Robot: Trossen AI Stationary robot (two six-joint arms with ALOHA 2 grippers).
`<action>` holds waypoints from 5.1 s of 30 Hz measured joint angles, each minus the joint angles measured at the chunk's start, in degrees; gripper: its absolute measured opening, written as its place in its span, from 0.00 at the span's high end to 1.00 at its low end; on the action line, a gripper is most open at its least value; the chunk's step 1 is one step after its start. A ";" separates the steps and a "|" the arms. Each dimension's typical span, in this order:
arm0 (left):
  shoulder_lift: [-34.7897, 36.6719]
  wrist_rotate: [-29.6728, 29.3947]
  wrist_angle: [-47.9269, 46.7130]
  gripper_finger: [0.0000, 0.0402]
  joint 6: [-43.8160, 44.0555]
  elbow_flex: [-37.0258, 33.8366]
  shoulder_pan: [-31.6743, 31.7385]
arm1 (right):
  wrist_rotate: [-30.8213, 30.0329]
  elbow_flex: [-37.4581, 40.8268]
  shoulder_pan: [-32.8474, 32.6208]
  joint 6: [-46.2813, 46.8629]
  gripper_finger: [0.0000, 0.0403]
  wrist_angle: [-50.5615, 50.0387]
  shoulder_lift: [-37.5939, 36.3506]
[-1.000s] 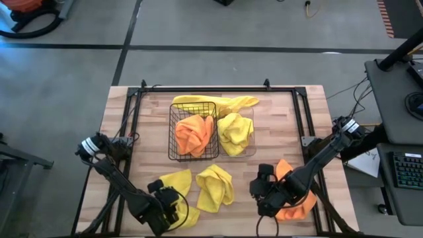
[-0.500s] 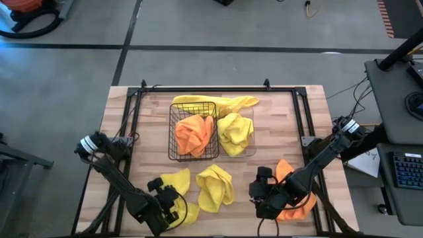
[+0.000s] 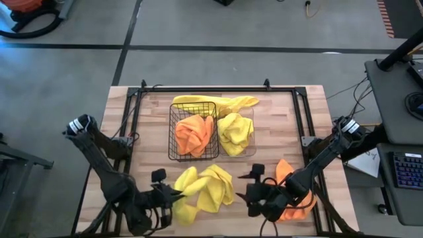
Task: Sort microfiber towel by color & place in baskets
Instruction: Put the yellow microfiber towel into the transparent bin
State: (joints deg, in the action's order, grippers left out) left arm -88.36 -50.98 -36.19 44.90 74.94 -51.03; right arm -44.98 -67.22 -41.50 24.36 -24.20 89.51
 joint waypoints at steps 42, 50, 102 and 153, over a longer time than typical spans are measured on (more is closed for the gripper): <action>0.21 18.51 20.79 0.83 -38.97 4.04 25.06 | 9.01 0.04 13.75 -32.61 0.98 23.49 -7.62; 5.18 18.93 15.45 0.53 -44.42 4.01 30.62 | 6.87 0.00 19.45 -28.48 0.98 9.94 -19.52; 18.96 16.89 18.24 0.48 -30.85 -16.96 29.58 | 19.55 8.25 38.54 -4.26 0.56 -7.49 -13.77; 4.64 22.03 26.16 0.48 -33.26 -17.45 20.11 | 24.04 18.22 39.32 -2.21 0.97 8.96 -22.29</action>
State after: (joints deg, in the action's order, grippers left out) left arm -83.72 -28.95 -10.03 11.64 57.49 -30.92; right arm -20.94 -49.00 -2.19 22.15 -15.23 67.22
